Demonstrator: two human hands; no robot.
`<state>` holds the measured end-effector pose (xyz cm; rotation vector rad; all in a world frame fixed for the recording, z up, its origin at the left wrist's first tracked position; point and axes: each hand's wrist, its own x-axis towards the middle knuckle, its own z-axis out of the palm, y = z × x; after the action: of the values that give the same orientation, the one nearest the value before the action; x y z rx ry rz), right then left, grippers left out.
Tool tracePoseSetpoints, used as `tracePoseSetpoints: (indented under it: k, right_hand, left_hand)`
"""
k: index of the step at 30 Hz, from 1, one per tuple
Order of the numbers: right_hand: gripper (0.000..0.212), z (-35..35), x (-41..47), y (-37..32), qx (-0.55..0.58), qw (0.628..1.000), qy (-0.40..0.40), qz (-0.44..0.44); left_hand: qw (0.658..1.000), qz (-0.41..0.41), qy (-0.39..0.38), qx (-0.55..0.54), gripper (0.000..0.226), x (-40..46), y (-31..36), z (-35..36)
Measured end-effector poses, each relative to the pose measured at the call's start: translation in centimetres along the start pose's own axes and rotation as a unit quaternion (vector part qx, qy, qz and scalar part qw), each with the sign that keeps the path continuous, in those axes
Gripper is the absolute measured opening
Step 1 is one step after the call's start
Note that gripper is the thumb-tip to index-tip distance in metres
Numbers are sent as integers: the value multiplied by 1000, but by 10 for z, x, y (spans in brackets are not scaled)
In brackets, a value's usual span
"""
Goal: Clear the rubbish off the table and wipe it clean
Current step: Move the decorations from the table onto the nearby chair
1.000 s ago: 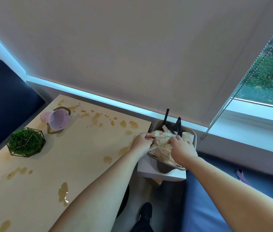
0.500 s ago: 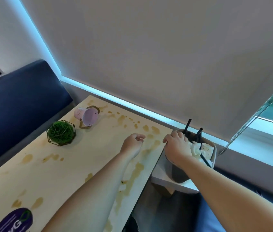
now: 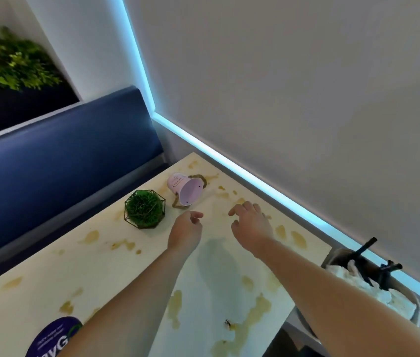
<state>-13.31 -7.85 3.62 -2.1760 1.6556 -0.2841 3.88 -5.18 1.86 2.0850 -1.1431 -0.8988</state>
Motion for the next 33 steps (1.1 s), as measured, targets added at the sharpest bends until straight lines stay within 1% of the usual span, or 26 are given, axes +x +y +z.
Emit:
tracePoseSetpoints:
  k: [3,8,13,15,18,20,23,25,27,28,31,33]
  right_hand:
    - [33,10,26,-12,13,1000,12,-22]
    - [30,25,66,-25,13,997,-9,-82]
    - [32,24,109,-25,-18,989,-18,-146]
    - [34,23,127,-22,-9,987,-22,-159]
    - [38,26,152,-20,9,986,-47,-158]
    - [45,30,167,-21,2,985,-69,-156]
    - [55,38,185,-22,8,982,-116,-148]
    - [56,45,193,-23,49,979,-140,-139]
    - [51,51,196,-23,104,976,-141,-127]
    - [47,55,197,-24,125,976,-133,-119]
    - [31,60,194,-29,156,977,-110,-99]
    - [28,60,192,-32,170,976,-98,-96]
  left_hand:
    - [1000,-13,23,-2,29,12,-10,-7]
    - [998,-17,41,44,39,29,-20,-16]
    - [995,-46,71,57,47,52,-6,-13]
    - [993,-62,76,64,51,64,-1,-10]
    - [991,-85,76,69,52,79,5,-6]
    - [990,-105,73,61,47,89,1,-2]
    - [989,-122,69,42,50,100,-9,3]
    - [989,-127,63,30,35,102,-9,4]
    - [988,-144,61,15,18,104,-10,4]
    - [985,-159,59,0,15,105,-10,5]
    - [980,-190,62,-27,32,109,-12,6]
    - [978,-198,59,-44,38,109,-11,5]
